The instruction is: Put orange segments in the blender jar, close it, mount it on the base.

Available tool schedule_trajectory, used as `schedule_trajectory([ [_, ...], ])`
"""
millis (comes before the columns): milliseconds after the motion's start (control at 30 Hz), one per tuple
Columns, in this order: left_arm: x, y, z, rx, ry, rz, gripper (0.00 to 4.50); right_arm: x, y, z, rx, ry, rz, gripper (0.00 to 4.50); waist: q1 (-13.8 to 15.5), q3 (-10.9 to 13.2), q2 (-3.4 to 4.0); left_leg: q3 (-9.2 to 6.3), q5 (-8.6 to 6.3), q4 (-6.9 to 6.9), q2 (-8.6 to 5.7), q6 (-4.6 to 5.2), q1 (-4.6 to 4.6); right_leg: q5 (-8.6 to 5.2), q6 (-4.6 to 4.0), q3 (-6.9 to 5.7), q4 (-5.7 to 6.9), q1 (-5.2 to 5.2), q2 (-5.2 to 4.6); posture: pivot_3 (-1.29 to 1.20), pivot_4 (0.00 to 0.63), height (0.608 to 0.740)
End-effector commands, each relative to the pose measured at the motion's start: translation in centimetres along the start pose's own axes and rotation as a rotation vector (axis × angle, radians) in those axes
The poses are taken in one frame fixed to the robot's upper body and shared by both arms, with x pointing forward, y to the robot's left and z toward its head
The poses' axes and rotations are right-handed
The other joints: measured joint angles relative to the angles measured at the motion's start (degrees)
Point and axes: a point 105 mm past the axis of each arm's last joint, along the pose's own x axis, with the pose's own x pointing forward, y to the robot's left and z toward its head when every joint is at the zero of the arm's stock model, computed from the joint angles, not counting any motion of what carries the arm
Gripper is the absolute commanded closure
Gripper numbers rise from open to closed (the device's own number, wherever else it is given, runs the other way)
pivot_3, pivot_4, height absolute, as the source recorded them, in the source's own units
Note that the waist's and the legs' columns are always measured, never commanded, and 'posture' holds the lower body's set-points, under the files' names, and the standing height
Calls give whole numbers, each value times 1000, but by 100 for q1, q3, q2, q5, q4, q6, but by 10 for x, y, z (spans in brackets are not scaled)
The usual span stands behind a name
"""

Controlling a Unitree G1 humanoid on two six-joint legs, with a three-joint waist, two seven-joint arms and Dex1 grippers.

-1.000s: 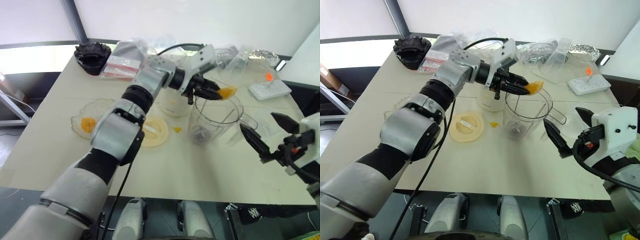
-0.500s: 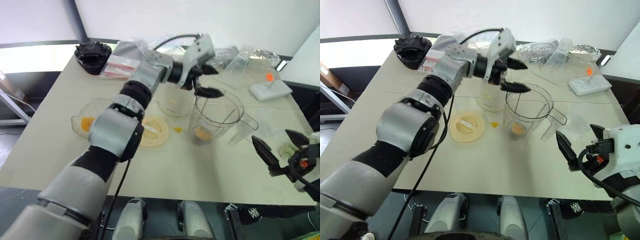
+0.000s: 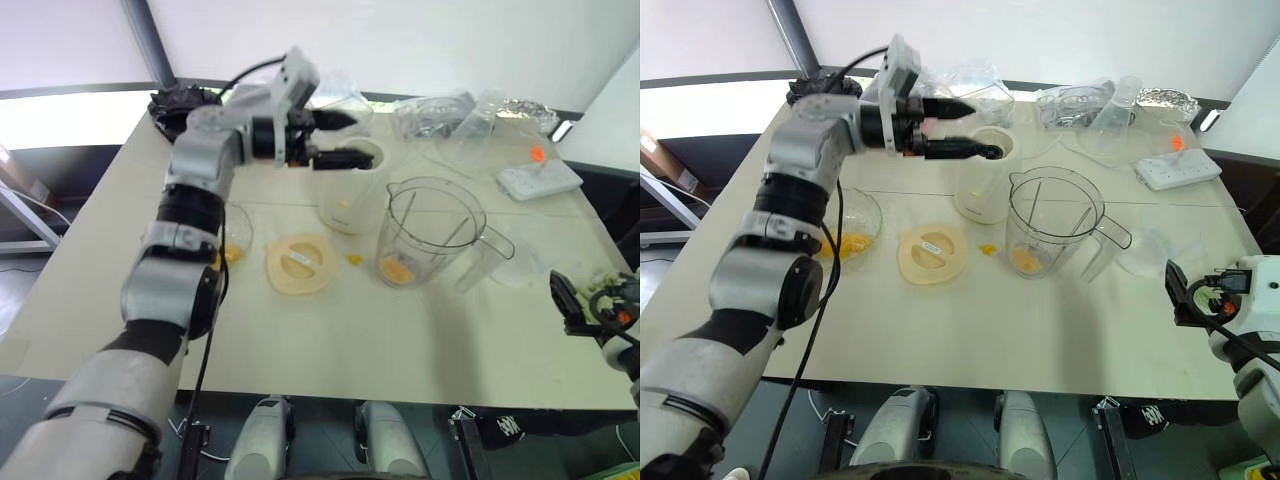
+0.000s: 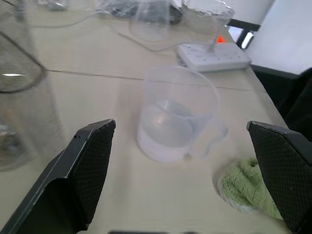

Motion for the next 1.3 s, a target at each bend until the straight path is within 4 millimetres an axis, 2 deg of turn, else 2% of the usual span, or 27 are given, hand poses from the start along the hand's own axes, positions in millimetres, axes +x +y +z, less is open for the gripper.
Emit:
schedule_trajectory([
  [33,-14,-20,3,32,4,12,51,14,-15,-10,9,-9,-82,0,-8,-1,2,0,0,-1,1,0,2,0,0,0,0,1,1,0,150,740],
  [133,-23,-37,-20,-22,41,45,51,30,-28,-28,41,30,-150,0,-13,-5,9,0,0,-1,-1,0,11,0,0,5,5,8,-2,0,150,740],
  [300,-27,-51,-29,-68,41,75,51,49,-43,-47,51,62,-221,0,0,-5,11,4,3,1,-3,-3,28,0,-2,6,9,20,-1,0,150,740],
  [533,-31,-70,-45,-79,77,46,51,76,-52,-51,97,44,-269,0,-204,-17,32,14,2,-10,-8,-3,59,0,-1,13,14,36,6,0,150,740],
  [700,-34,-82,-50,-52,98,-7,51,86,-53,-53,95,40,-277,0,-275,-17,32,14,2,-10,-7,-3,62,0,-1,14,21,36,9,0,150,740],
  [833,-36,-85,-49,-43,97,-29,51,92,-48,-54,93,46,-246,0,-276,-18,34,15,2,-10,-7,-3,65,0,-1,18,21,36,9,0,150,740],
  [1300,-34,-78,-46,-32,92,8,51,107,-30,-55,141,36,-222,0,-283,-18,34,17,2,-10,-7,-3,66,0,-1,21,21,36,10,0,150,740],
])
